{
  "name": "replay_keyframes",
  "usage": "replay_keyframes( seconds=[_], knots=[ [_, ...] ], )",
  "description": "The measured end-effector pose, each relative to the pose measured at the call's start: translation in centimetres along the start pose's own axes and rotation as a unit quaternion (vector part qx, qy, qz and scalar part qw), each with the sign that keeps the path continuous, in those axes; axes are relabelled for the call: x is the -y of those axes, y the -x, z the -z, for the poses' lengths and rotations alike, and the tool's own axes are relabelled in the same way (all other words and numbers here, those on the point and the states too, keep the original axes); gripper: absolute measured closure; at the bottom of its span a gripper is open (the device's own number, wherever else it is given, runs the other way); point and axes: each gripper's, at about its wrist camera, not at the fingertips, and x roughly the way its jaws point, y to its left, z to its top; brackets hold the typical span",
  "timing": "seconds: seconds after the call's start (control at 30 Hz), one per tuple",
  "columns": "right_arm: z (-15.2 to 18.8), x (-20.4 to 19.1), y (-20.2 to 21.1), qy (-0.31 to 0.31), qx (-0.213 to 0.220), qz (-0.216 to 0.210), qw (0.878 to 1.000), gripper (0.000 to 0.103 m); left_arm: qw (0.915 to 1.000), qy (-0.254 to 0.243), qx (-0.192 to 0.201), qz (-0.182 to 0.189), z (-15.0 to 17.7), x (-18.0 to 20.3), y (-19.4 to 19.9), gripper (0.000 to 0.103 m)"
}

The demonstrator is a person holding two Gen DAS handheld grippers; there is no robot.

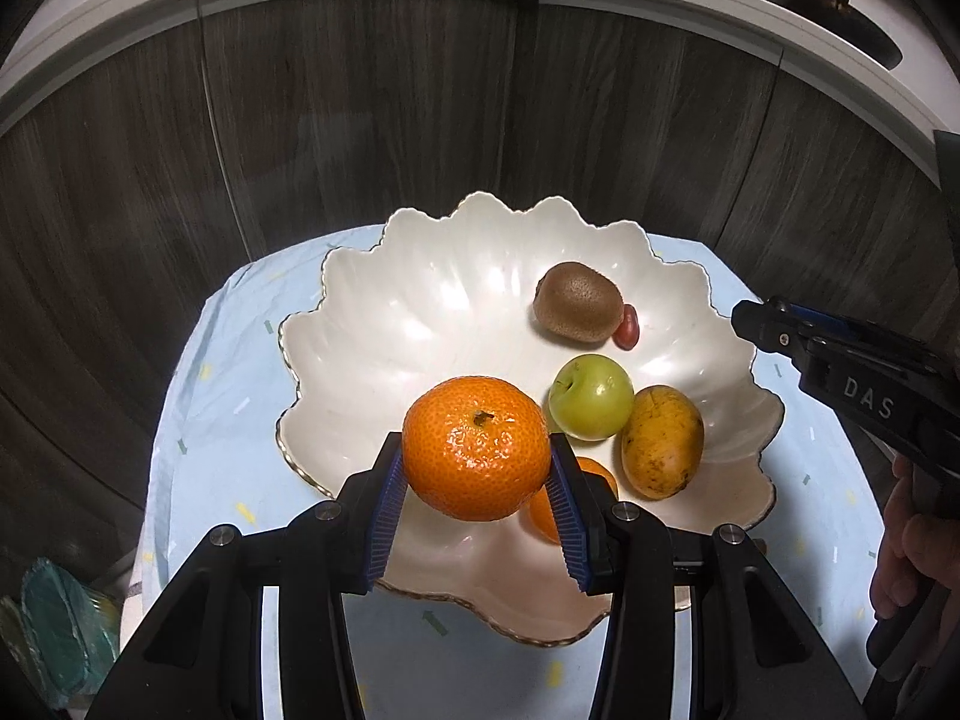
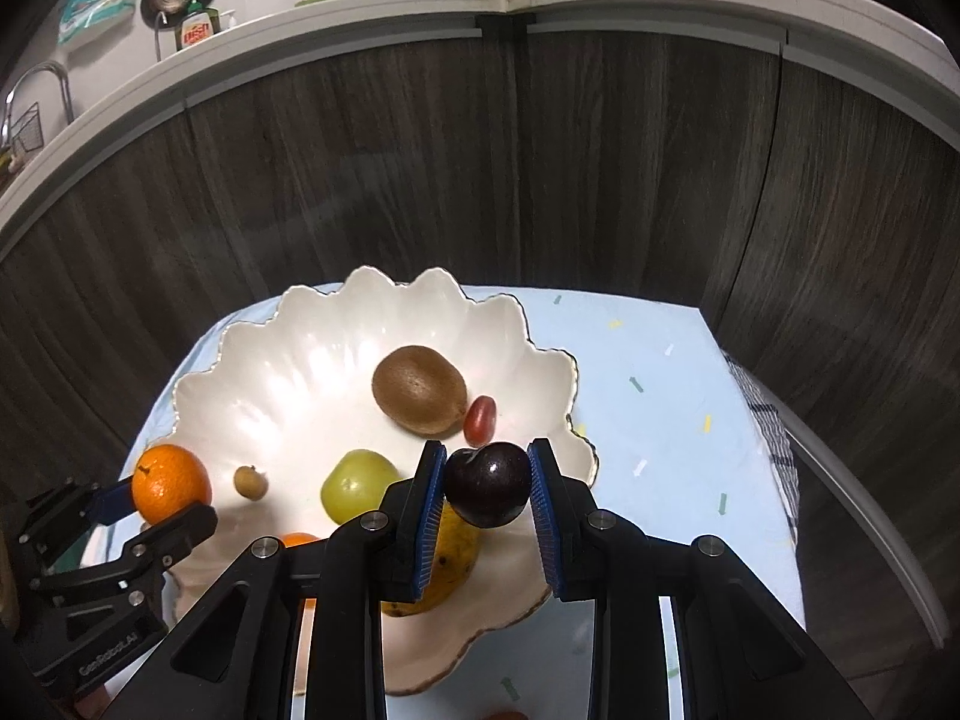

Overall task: Organize fruits
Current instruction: 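Open left gripper to drop the mandarin in the bowl while right gripper drops the plum, then withdraw both open grippers toward the brown round fruit and red date on the cloth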

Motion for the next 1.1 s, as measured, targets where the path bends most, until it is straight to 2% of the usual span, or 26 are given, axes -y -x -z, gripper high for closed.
replay_keyframes(
  seconds=[0.3, 0.37, 0.4, 0.43, 0.47, 0.53, 0.67, 0.73, 0.83, 1.1],
  knots=[
    [0.0, 0.2, -1.0, -0.003, -0.010, 0.008, 1.000, 0.073, 0.9997, 0.009, -0.022, -0.001, 0.7, -0.2, -1.0, 0.057],
    [0.0, 0.2, -1.0, -0.001, -0.012, 0.015, 1.000, 0.064, 0.9995, 0.011, -0.028, 0.003, 0.7, -0.3, -1.1, 0.057],
    [0.0, 0.2, -1.0, 0.000, -0.010, 0.017, 1.000, 0.054, 0.9994, 0.013, -0.031, 0.007, 0.8, -0.3, -1.1, 0.057],
    [0.1, 0.2, -0.7, 0.000, -0.005, 0.022, 1.000, 0.046, 0.9994, 0.015, -0.030, 0.008, 0.8, -0.3, -1.1, 0.053],
    [0.0, 0.2, -0.5, 0.000, 0.000, 0.027, 1.000, 0.043, 0.9996, 0.013, -0.026, 0.004, 0.9, -0.3, -0.9, 0.043],
    [0.0, 0.3, -0.2, -0.001, 0.007, 0.031, 0.999, 0.038, 0.9999, 0.010, -0.014, -0.002, 0.9, -0.2, -0.4, 0.034],
    [0.0, 0.4, 0.2, -0.003, 0.008, 0.030, 1.000, 0.036, 0.9999, 0.006, -0.009, -0.005, 0.7, 0.1, 0.0, 0.025],
    [0.0, 0.5, 0.5, -0.005, 0.012, 0.031, 0.999, 0.028, 0.9999, 0.008, -0.005, -0.009, 0.7, 0.1, 0.3, 0.021],
    [0.0, 0.4, 1.2, -0.004, 0.021, 0.035, 0.999, 0.022, 0.9999, 0.010, -0.001, -0.012, 0.6, 0.0, 0.6, 0.015],
    [-0.1, 0.3, 2.9, -0.005, 0.032, 0.034, 0.999, 0.022, 0.9997, 0.014, 0.011, -0.018, 0.4, 0.0, 2.0, 0.009]
  ],
)
